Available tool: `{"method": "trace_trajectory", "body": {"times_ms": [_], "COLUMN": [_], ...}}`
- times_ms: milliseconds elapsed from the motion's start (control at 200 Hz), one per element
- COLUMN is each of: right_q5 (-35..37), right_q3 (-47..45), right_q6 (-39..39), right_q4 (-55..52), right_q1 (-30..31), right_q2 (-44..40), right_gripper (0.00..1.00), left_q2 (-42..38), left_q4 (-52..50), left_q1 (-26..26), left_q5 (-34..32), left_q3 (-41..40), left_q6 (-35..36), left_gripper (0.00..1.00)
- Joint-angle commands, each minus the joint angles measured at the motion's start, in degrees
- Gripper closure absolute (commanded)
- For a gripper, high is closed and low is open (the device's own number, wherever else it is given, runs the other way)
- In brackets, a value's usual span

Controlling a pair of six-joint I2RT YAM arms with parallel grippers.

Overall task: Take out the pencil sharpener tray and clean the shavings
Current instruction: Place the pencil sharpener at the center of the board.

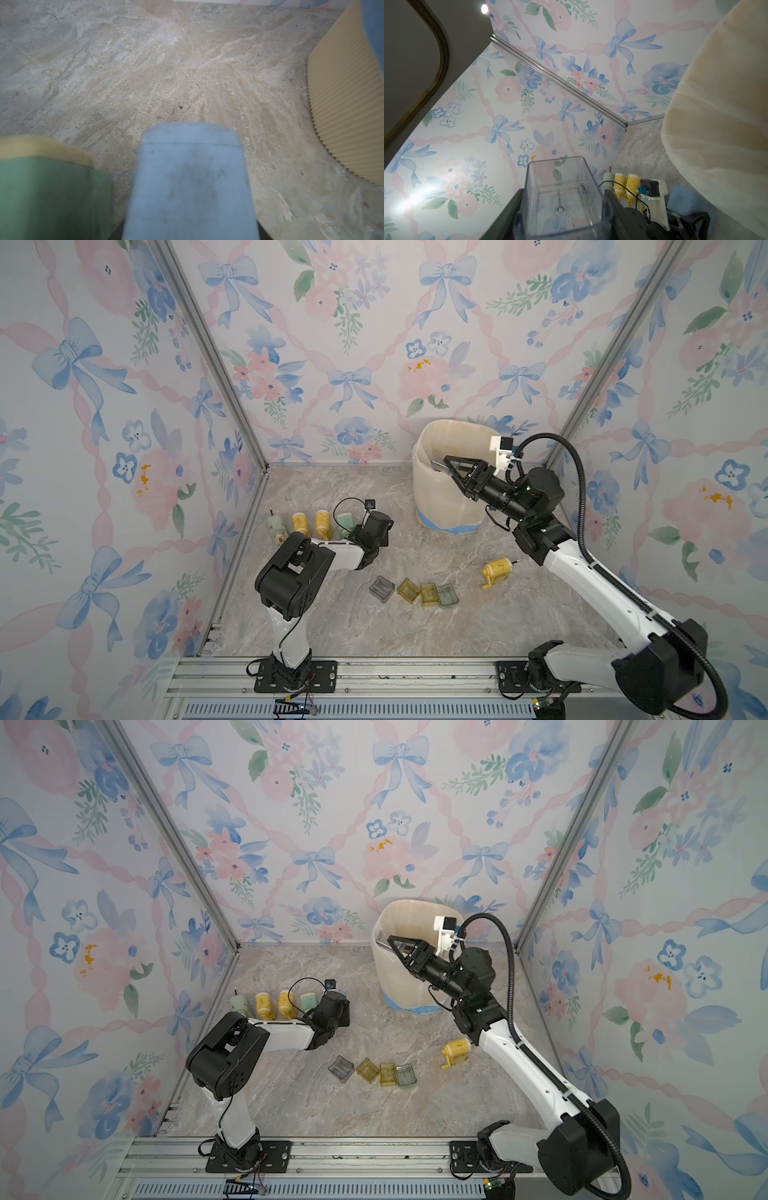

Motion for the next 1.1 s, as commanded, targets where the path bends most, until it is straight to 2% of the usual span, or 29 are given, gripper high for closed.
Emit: {"method": "trace_trajectory", "body": {"times_ms": [0, 120, 270, 575, 870, 1095], "right_q5": [5.81, 9.18, 12.92, 15.30, 17.71, 22.19], "right_q3": [0.04, -1.96, -5.78, -12.55, -17.26, -20.54], "right_q6": [-16.24, -23.47, -28.44, -29.91, -31.62, -32.60], "right_q4": [-16.86, -23.83, -30.15, -33.98, -36.20, -36.30], "right_q1": [0.55, 0.80, 0.85, 0.82, 1.17, 4.42], "right_q2": [-6.38, -10.92, -15.59, -20.85, -23.79, -23.89], "right_gripper": [0.53, 0.53, 0.52, 0.50, 0.49, 0.48], "left_q2": [1.43, 1.43, 0.54, -0.70, -1.83, -3.42], "left_q4": [-1.88, -1.82, -1.87, -2.05, -2.08, -2.20], "left_q1": [0.39, 0.38, 0.36, 0.30, 0.22, 0.13], "left_q5": [0.23, -0.59, -1.63, -3.17, -3.36, -3.46], "left_q3": [1.10, 1.10, 0.58, -0.31, -0.40, -0.77], "left_q6": [-1.32, -1.77, -1.60, -1.32, -0.90, -0.69], "left_gripper": [1.00, 1.00, 0.88, 0.67, 0.56, 0.48]}}
